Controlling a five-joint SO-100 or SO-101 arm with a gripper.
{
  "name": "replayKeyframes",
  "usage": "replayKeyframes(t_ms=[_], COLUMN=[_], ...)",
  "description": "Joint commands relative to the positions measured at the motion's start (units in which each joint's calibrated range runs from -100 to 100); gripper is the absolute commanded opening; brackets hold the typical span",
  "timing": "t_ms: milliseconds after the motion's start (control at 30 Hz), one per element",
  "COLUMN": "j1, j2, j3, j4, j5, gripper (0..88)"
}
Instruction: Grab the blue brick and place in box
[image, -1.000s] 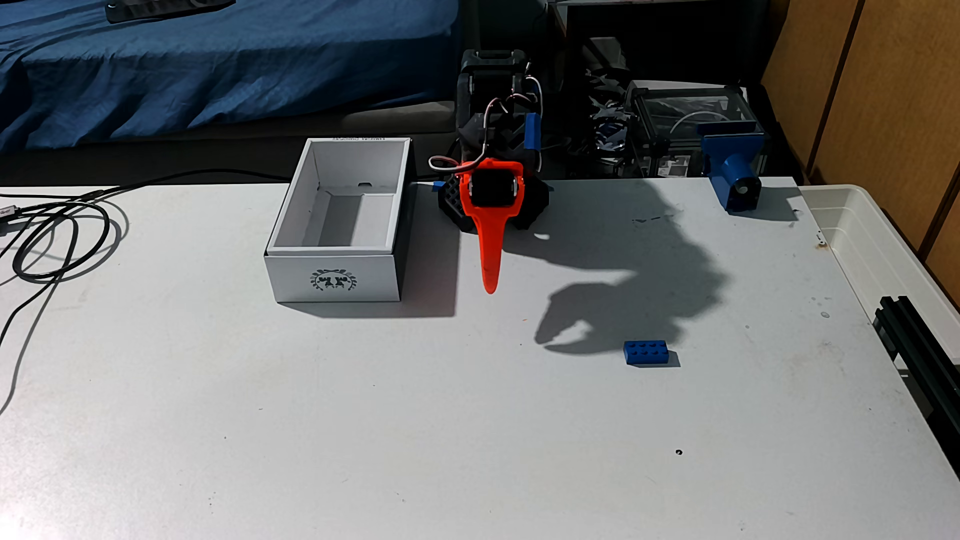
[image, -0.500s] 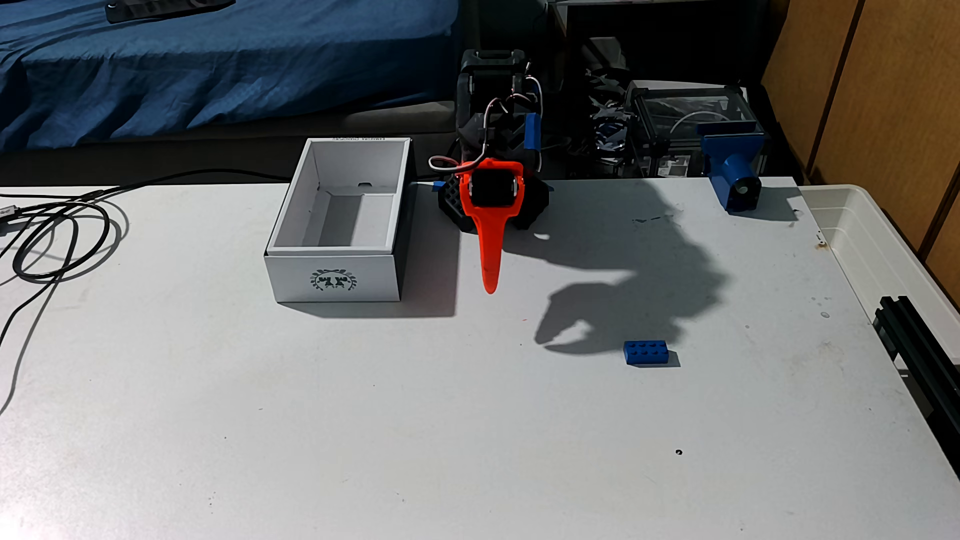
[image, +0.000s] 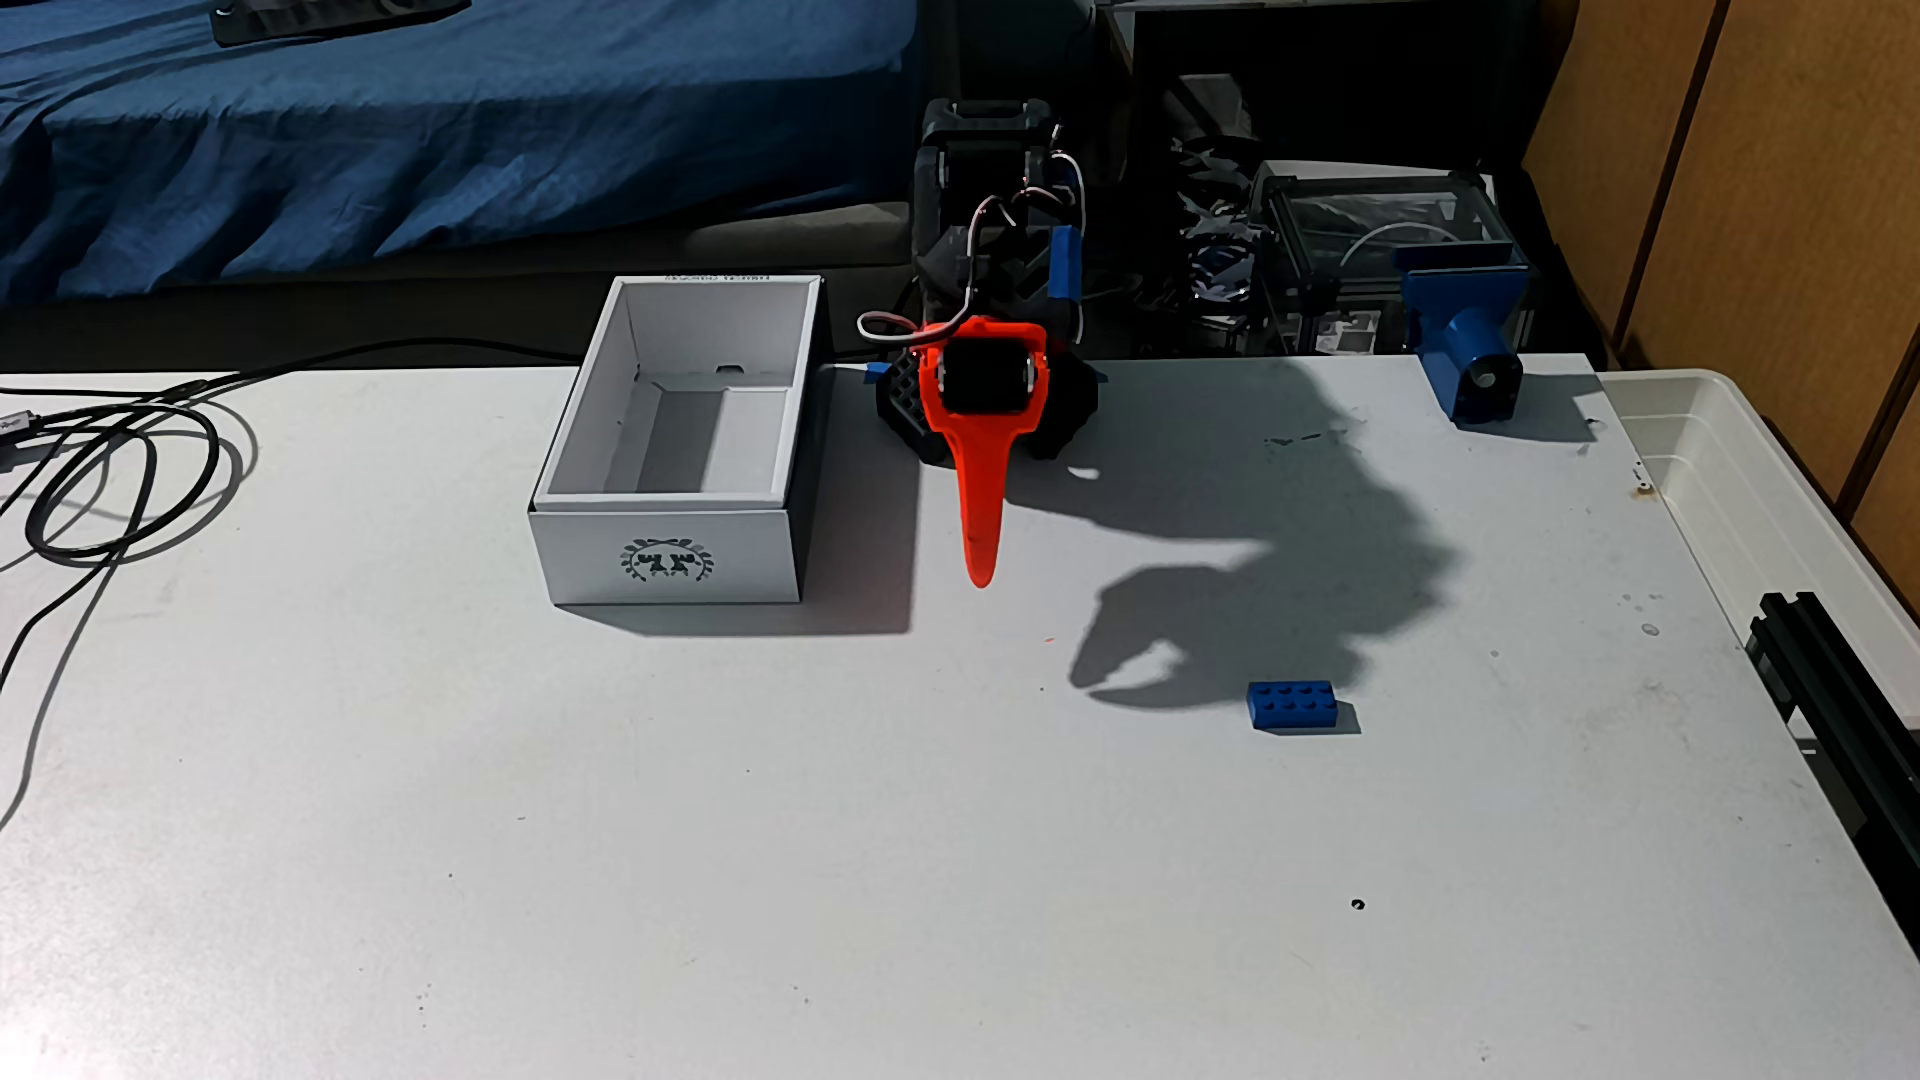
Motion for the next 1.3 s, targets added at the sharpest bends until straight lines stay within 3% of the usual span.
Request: replayKeyframes(t_ms=[0, 367, 700, 1267], j1=[0.3, 2.0, 9.9, 9.3], j2=[-0.5, -0.5, -0.5, 1.9], j3=[-0.3, -0.4, -7.9, -32.5], j4=[-0.2, 0.2, 2.3, 8.2], j5=[-0.1, 0.5, 8.5, 8.0], gripper=[1.0, 1.0, 1.4, 1.6])
